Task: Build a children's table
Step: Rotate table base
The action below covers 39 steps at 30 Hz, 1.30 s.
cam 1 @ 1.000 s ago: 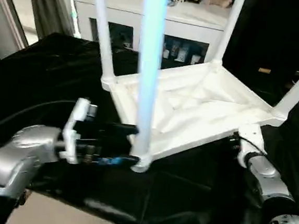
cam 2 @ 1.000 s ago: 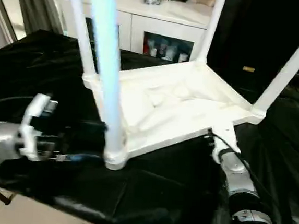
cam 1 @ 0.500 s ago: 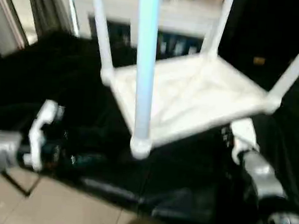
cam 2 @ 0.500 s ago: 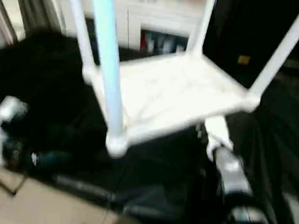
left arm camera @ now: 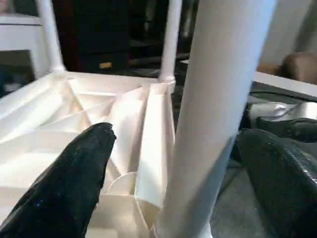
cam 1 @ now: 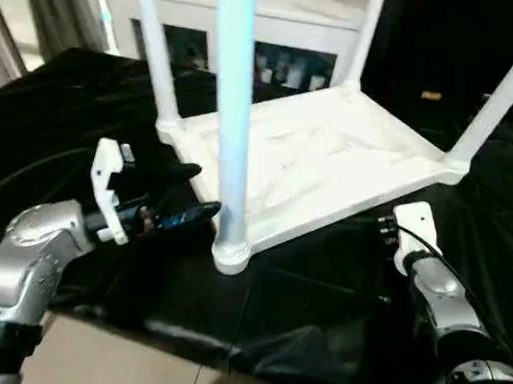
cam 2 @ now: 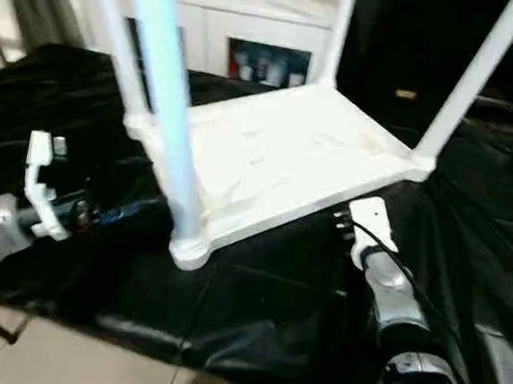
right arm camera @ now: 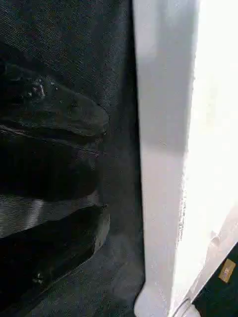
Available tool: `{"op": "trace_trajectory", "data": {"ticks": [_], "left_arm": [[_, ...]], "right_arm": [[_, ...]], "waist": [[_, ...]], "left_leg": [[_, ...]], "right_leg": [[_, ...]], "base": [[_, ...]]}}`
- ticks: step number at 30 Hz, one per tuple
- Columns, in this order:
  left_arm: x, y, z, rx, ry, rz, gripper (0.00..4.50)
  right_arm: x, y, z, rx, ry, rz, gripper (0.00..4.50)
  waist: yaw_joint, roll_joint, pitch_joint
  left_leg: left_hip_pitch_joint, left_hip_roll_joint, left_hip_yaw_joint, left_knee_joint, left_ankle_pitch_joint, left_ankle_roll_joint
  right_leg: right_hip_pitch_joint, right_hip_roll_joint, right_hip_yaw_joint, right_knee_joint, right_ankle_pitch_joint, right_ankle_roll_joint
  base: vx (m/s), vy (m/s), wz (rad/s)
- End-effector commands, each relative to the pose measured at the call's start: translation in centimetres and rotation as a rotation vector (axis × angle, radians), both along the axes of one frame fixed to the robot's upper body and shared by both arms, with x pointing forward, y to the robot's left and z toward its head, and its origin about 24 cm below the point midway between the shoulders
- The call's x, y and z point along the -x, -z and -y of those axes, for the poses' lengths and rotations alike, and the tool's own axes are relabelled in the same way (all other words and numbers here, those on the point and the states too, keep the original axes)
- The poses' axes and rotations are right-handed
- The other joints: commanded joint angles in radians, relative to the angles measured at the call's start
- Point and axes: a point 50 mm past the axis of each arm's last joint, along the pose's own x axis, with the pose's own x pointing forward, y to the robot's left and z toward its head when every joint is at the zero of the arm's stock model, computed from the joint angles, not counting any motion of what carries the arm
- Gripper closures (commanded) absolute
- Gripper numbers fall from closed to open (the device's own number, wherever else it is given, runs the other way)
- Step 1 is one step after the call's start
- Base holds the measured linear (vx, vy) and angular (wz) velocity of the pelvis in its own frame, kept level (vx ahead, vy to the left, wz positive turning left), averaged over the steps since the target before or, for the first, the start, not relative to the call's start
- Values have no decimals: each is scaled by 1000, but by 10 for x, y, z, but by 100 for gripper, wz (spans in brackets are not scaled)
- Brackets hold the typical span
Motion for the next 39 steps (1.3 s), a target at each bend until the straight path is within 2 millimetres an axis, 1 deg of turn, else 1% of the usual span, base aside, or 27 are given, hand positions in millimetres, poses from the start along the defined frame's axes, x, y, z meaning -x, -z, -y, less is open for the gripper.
{"op": "trace_trajectory", "data": {"ticks": [1,2,3,5,6,9,10,11,12,14,16,19,20,23,25,26,27,28,29,30,31,32,33,35,36,38,39], "left_arm": [[-3,-3,11,9,60,9,1],[-4,-4,18,24,92,10,1],[-4,-5,24,39,125,7,1],[-5,-8,40,78,204,8,1],[-2,-11,53,115,277,0,1],[8,-20,82,187,460,-22,1],[11,-21,88,197,497,-28,1],[14,-23,95,202,542,-34,1],[16,-23,98,202,558,-36,1],[23,-22,110,180,629,-41,1],[26,-22,115,176,656,-45,1],[27,-22,120,174,665,-39,1],[25,-22,126,170,640,-25,1],[20,-21,131,157,602,-9,1],[13,-17,135,127,545,3,1],[1,-11,137,55,445,28,1],[1,-11,137,55,445,28,1],[-4,-7,137,21,403,36,1],[-12,-4,136,-21,346,44,1],[-14,-3,135,-32,328,50,1],[-16,-3,135,-39,316,55,1],[-17,-3,135,-29,311,54,1],[-17,-4,139,-16,318,61,1],[-17,-4,141,-11,323,64,1],[-16,-4,144,-2,330,63,1],[-18,-3,152,0,319,78,1],[-19,-3,153,-1,310,80,1]], "right_arm": [[-4,-1,-6,-3,-11,1,186],[-5,-1,-9,-4,-13,-1,186],[-6,-2,-11,-5,-19,-1,186],[-9,-3,-18,-2,-39,0,186],[-11,-4,-22,-4,-53,1,186],[-16,-6,-30,-6,-85,-1,186],[-17,-7,-32,-7,-92,-3,186],[-18,-8,-34,-7,-104,-2,186],[-18,-8,-35,-7,-109,-2,186],[-18,-8,-45,-50,-169,-1,186],[-16,-8,-54,-76,-229,3,186],[-14,-7,-62,-96,-294,3,186],[-11,-4,-72,-119,-352,-4,186],[-9,-3,-79,-123,-394,-7,186],[-7,-2,-86,-135,-433,-10,186],[-7,-1,-89,-118,-440,-16,186],[-7,-1,-89,-118,-440,-16,186],[-7,-1,-90,-112,-439,-20,186],[-7,-1,-92,-124,-447,-18,186],[-7,-1,-92,-132,-451,-18,186],[-7,-1,-93,-140,-456,-18,186],[-5,-2,-95,-153,-481,-11,186],[-1,-2,-102,-171,-542,-8,186],[0,-2,-105,-179,-568,-6,186],[3,-2,-110,-207,-616,-4,186],[7,0,-115,-194,-651,-13,186],[6,1,-115,-175,-638,-18,186]], "waist": [[4,1,-75],[2,-4,-77],[4,-5,-78],[4,-7,-78],[4,-11,-77],[4,-14,-72],[5,-13,-72],[4,-14,-71],[4,-14,-71],[-1,-18,-71],[-5,-20,-71],[-15,-23,-71],[-16,-23,-71],[-15,-23,-72],[-16,-22,-70],[-17,-21,-70],[-17,-20,-71],[-17,-21,-72],[-15,-18,-73],[-15,-19,-71],[-14,-20,-71],[-14,-17,-71],[-14,-15,-71],[-11,-17,-75],[-9,-14,-75],[-10,-11,-77],[-12,-13,-75]], "left_leg": [[-3,24,1,-71,-66,30],[-2,22,3,-69,-51,41],[-1,22,4,-68,-40,55],[-1,24,7,-67,-35,68],[-3,24,9,-67,-39,72],[-1,27,13,-69,-82,62],[-1,27,13,-68,-86,60],[0,28,14,-69,-90,58],[-1,28,14,-69,-89,58],[-5,26,15,-68,-83,62],[-8,24,15,-67,-72,71],[-11,22,16,-64,-62,83],[-9,23,17,-64,-58,88],[-5,25,17,-63,-59,100],[-7,25,15,-65,-59,98],[-3,26,16,-65,-72,96],[-2,25,16,-64,-73,96],[-2,25,15,-64,-71,95],[-3,27,14,-65,-72,92],[2,27,16,-66,-92,90],[1,26,16,-65,-94,88],[-4,26,13,-67,-90,84],[-3,26,14,-66,-94,85],[0,28,15,-64,-86,89],[-2,29,14,-64,-70,101],[-2,29,13,-63,-68,112],[-2,27,13,-64,-76,111]], "right_leg": [[49,-70,49,-70,9,-230],[50,-68,50,-65,67,-247],[50,-69,50,-62,103,-261],[51,-71,49,-62,117,-272],[52,-72,50,-60,111,-276],[53,-75,52,-67,32,-264],[52,-75,53,-68,19,-261],[52,-75,54,-69,6,-258],[51,-74,54,-69,5,-255],[54,-72,56,-69,9,-247],[56,-72,57,-69,12,-242],[58,-70,58,-70,16,-244],[57,-69,59,-72,21,-246],[54,-69,60,-73,21,-254],[56,-68,59,-73,14,-255],[53,-68,60,-76,1,-254],[53,-65,61,-77,0,-247],[55,-68,61,-75,6,-247],[56,-72,61,-75,-2,-246],[50,-69,62,-81,-21,-246],[53,-71,63,-80,-19,-248],[56,-72,62,-77,-20,-247],[54,-72,62,-79,-25,-246],[54,-73,63,-76,1,-254],[54,-72,62,-72,46,-269],[55,-72,62,-70,75,-279],[54,-70,61,-73,68,-283]], "base": [[57,20,-1],[57,20,-1],[0,0,0],[0,0,0],[0,0,0],[0,0,0],[0,0,0],[0,0,0],[0,0,0],[0,0,0],[0,0,0],[0,0,0],[0,0,0],[0,0,0],[0,0,0],[0,0,0],[0,0,0],[0,0,0],[0,0,0],[0,0,0],[0,0,0],[0,0,0],[0,0,0],[0,0,0],[0,0,0],[0,0,0],[0,0,0]]}}
